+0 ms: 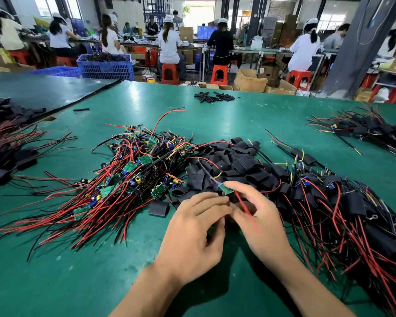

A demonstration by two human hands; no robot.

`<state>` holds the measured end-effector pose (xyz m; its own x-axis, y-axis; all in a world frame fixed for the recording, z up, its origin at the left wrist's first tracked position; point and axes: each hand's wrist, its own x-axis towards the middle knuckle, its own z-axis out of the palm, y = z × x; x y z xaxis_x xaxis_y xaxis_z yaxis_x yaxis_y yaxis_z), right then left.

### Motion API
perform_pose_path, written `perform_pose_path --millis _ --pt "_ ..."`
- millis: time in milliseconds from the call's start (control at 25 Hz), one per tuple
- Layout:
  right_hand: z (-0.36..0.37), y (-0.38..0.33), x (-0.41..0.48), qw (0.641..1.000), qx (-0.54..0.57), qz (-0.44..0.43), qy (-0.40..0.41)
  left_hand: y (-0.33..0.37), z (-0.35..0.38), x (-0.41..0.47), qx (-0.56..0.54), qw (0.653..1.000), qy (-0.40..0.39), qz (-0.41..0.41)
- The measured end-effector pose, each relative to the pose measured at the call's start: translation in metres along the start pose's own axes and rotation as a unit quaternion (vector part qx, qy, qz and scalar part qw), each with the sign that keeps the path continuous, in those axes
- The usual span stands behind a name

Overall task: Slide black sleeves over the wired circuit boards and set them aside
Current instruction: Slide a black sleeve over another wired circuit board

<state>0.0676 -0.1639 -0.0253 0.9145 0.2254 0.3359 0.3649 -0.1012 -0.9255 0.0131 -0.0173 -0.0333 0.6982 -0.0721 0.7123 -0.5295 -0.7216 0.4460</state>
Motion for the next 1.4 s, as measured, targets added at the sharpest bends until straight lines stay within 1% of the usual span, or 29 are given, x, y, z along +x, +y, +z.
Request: perform_pose_path --millis 40,80,160,240,280,400,480,560,600,640,760,840,920,1000,1080,1120,1280,1360,1400 --pt "-0.001 -0.001 0.003 0.998 0.049 0.017 0.024 0.000 0.000 0.000 -0.015 0.999 0.011 -0.026" --pt "-0.003 -0.003 0.006 0.990 0.125 0.048 0.046 -0.001 -0.001 -0.001 -0.027 0.998 0.014 -0.058" --pt "-0.008 -0.008 0.013 0.952 0.270 0.121 0.080 -0.002 -0.002 -0.002 -0.046 0.992 -0.005 -0.117" --pt "-0.013 -0.011 0.016 0.924 0.336 0.157 0.097 -0.004 -0.003 -0.002 -0.052 0.986 -0.024 -0.155" --pt "-0.014 -0.012 0.017 0.914 0.360 0.163 0.095 -0.004 -0.003 -0.001 -0.052 0.984 -0.021 -0.169" --pt "-0.016 -0.015 0.015 0.880 0.436 0.186 0.039 -0.007 -0.003 0.001 -0.069 0.976 0.010 -0.207" --pt "-0.017 -0.018 0.014 0.850 0.486 0.204 -0.009 -0.008 -0.003 0.001 -0.090 0.967 0.010 -0.236" --pt "-0.017 -0.019 0.013 0.831 0.515 0.204 -0.045 -0.008 -0.003 0.002 -0.107 0.960 0.002 -0.258" --pt "-0.016 -0.020 0.012 0.831 0.514 0.202 -0.059 -0.007 -0.003 0.002 -0.112 0.959 0.002 -0.262" --pt "-0.013 -0.020 0.011 0.839 0.500 0.202 -0.072 -0.006 -0.004 0.003 -0.116 0.958 0.003 -0.263" --pt "-0.002 -0.019 0.007 0.880 0.405 0.227 -0.101 0.000 -0.008 0.007 -0.166 0.953 -0.007 -0.254" --pt "0.007 -0.018 0.004 0.910 0.331 0.229 -0.102 0.003 -0.012 0.007 -0.211 0.948 -0.009 -0.240" --pt "0.012 -0.017 0.001 0.929 0.294 0.209 -0.086 0.005 -0.014 0.008 -0.221 0.945 -0.007 -0.240" --pt "0.014 -0.017 0.000 0.931 0.296 0.206 -0.047 0.008 -0.015 0.008 -0.237 0.942 -0.008 -0.238" --pt "0.014 -0.017 -0.001 0.929 0.307 0.207 -0.015 0.011 -0.015 0.009 -0.281 0.931 0.006 -0.232" --pt "0.014 -0.017 -0.002 0.925 0.317 0.209 -0.017 0.011 -0.015 0.010 -0.302 0.924 0.015 -0.234" --pt "0.016 -0.017 -0.007 0.911 0.329 0.233 -0.087 0.005 -0.017 0.014 -0.379 0.881 0.039 -0.279" --pt "0.017 -0.013 -0.006 0.922 0.308 0.223 -0.075 0.000 -0.016 0.014 -0.383 0.868 0.058 -0.310" --pt "0.015 -0.010 -0.005 0.938 0.275 0.202 -0.056 -0.003 -0.016 0.014 -0.381 0.861 0.078 -0.327"
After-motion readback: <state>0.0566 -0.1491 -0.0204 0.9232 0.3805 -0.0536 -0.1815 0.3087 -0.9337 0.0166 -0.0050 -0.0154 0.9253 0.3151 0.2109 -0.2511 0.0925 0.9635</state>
